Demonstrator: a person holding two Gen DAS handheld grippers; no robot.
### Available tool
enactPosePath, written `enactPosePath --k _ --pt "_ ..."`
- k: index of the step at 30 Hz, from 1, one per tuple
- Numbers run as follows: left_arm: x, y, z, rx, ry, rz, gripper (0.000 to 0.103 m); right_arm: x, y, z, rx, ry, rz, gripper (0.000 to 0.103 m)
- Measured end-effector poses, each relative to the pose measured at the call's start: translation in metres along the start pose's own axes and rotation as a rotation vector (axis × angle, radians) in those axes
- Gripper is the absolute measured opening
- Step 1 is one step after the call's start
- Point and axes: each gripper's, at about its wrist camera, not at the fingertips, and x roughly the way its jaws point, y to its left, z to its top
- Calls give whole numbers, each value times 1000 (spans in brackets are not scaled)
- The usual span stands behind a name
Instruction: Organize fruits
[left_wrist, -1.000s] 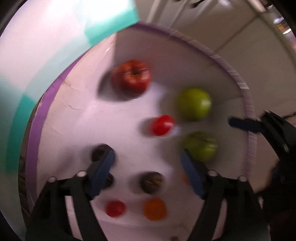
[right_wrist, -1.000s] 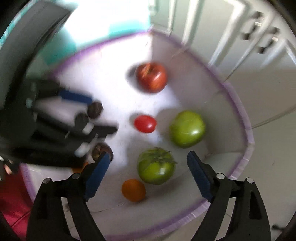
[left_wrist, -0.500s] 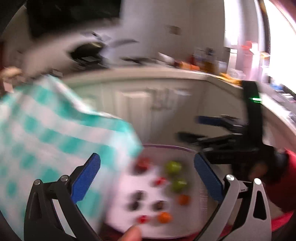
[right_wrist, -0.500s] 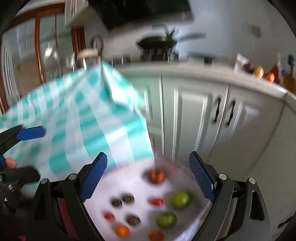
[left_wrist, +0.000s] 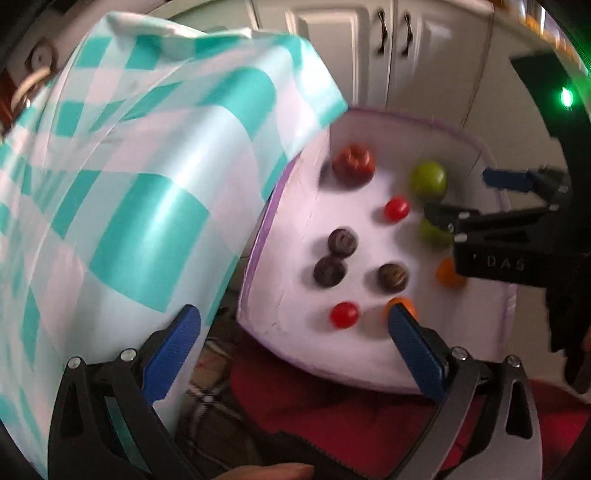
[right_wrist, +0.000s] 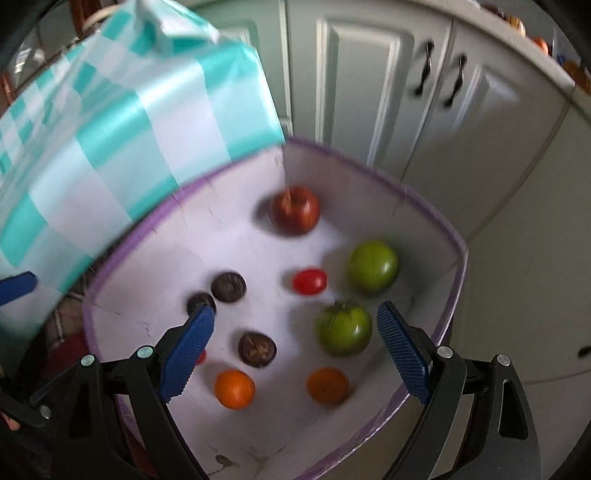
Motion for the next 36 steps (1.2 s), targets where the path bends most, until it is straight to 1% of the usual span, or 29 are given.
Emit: enactPosePath --k 4,8,12,19,24,36 --pt "9 -8 -4 33 41 -15 101 16 -6 -6 44 44 0 87" --pt "8 -14 -1 38 37 -41 101 22 -16 -10 90 68 1 87" --pt "9 -18 2 45 30 -86 101 24 -17 -10 93 75 10 87" --pt "16 -16 1 17 63 -154 101 26 -15 -10 84 81 15 87" --pt "21 -15 0 11 74 -169 101 29 -16 -12 90 88 15 87" --pt "23 -15 1 12 76 -170 101 31 -15 -14 98 97 25 87"
